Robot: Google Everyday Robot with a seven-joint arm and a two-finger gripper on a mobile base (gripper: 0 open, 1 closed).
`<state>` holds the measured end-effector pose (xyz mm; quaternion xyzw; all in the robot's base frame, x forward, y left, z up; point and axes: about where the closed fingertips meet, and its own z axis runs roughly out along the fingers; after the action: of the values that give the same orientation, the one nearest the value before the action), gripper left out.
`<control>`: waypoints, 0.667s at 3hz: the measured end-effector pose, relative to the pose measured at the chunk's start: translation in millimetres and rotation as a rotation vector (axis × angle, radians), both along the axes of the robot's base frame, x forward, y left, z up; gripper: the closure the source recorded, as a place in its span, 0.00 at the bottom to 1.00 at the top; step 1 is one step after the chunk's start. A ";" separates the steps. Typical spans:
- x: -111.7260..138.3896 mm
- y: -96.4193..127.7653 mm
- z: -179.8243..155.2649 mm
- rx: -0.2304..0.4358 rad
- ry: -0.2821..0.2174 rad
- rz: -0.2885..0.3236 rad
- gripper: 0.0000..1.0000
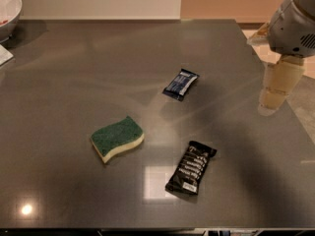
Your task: Pick rxbar blueberry
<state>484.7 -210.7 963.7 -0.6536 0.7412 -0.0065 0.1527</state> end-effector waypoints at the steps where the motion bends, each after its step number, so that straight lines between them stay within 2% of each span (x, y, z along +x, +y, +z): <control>1: 18.0 2.8 -4.8 0.006 0.005 0.049 0.00; 2: 61.8 19.8 -18.2 0.016 -0.004 0.185 0.00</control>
Offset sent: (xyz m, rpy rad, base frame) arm 0.1257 0.0387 -0.0445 0.0189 0.0071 0.4516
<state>546.6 -190.9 945.5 -0.7179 0.6775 0.0122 0.1594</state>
